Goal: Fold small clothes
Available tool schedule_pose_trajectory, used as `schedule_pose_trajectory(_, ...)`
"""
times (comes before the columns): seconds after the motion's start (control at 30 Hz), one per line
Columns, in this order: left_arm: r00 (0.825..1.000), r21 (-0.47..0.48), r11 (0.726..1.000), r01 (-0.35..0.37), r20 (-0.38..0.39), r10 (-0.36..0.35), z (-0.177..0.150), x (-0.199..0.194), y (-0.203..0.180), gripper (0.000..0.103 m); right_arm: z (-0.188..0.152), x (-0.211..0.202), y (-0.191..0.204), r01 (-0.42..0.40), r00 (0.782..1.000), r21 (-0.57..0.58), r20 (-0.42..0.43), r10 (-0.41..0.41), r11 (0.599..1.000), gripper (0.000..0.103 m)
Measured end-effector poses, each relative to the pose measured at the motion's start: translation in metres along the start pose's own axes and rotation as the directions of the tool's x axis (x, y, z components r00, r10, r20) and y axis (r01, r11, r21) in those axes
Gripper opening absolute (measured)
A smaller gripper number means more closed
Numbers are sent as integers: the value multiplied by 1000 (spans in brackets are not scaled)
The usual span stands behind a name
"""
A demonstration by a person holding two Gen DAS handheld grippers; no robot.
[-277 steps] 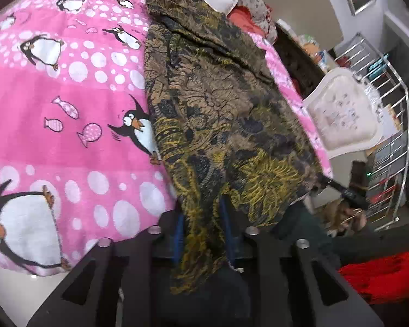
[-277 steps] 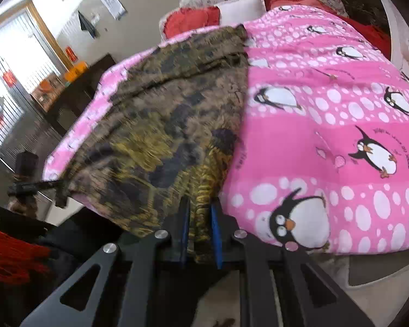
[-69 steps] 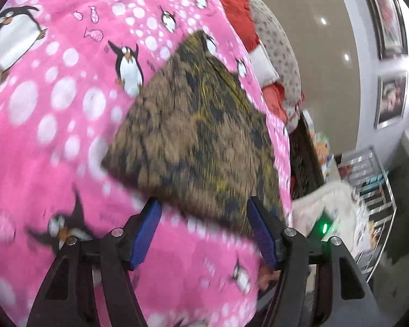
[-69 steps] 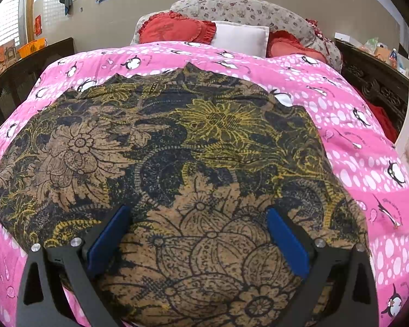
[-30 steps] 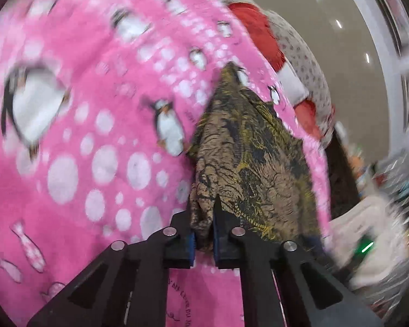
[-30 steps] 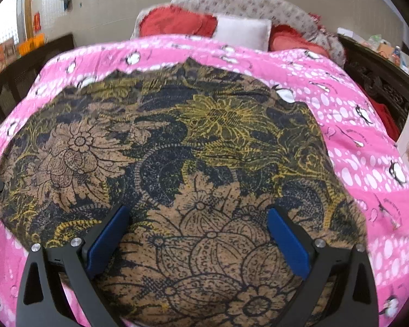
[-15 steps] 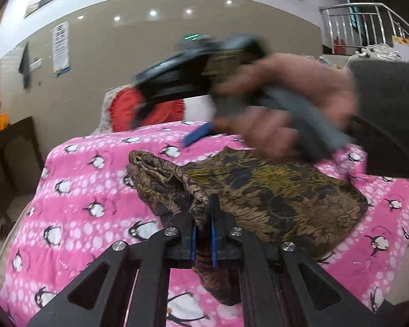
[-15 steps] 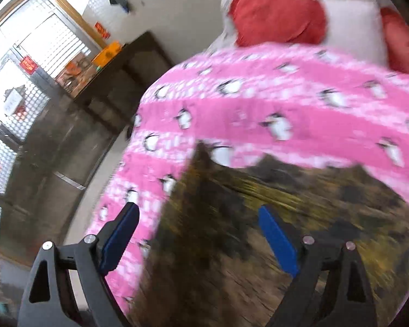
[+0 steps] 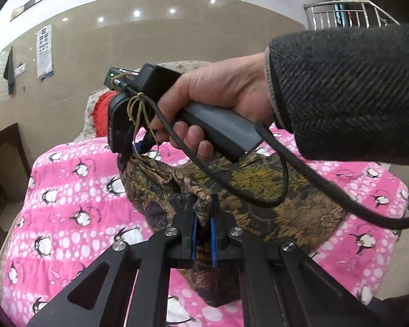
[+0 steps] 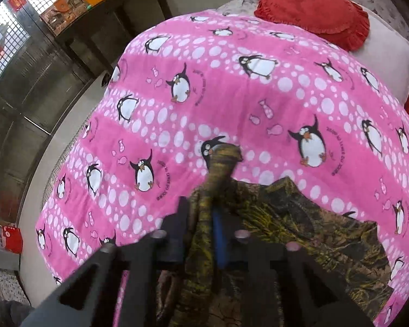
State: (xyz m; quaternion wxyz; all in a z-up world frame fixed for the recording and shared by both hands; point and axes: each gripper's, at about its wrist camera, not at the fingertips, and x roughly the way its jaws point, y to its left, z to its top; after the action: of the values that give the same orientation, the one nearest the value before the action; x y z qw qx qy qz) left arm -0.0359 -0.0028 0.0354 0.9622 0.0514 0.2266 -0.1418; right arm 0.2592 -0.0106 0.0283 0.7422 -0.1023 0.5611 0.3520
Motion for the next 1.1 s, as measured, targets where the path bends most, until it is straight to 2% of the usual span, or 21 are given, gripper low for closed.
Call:
schedule_pose_trajectory(0.17, 998, 49, 997, 55, 15, -56, 13, 2, -27, 0, -12, -27, -33, -46, 997, 63, 60, 42, 997, 8)
schedule_pose_trajectory(0.37, 989, 133, 980, 147, -8, -147, 29, 20, -79, 0, -56, -79, -104, -82, 989, 148, 131, 62, 986, 7)
schedule_pose_trajectory(0.6, 966, 197, 946, 258, -27, -258, 52, 49, -149, 0, -126, -122, -191, -95, 987, 236, 149, 60, 967, 7)
schedule_pose_trajectory(0.8, 940, 237, 910, 341, -90, -329, 51, 80, -201, 0, -168, -121, -245, -107, 988, 301, 141, 67, 948, 7)
schedule_pose_trajectory(0.9, 934, 230, 906, 355, -112, -338, 44, 77, -203, 0, -180, -120, -264, -133, 981, 327, 176, 78, 936, 7)
schedule_pose_trajectory(1.0, 944, 237, 915, 328, -117, -308, 36, 64, -184, 0, -188, -110, -279, -150, 979, 347, 183, 90, 926, 7)
schedule_pose_trajectory(1.07, 945, 268, 909, 320, -158, -287, 25, 57, -174, 0, -191, -103, -282, -167, 976, 356, 191, 103, 920, 7)
schedule_pose_trajectory(1.1, 944, 306, 897, 319, -184, -273, 16, 53, -171, 7, -192, -100, -283, -178, 973, 360, 201, 110, 916, 7)
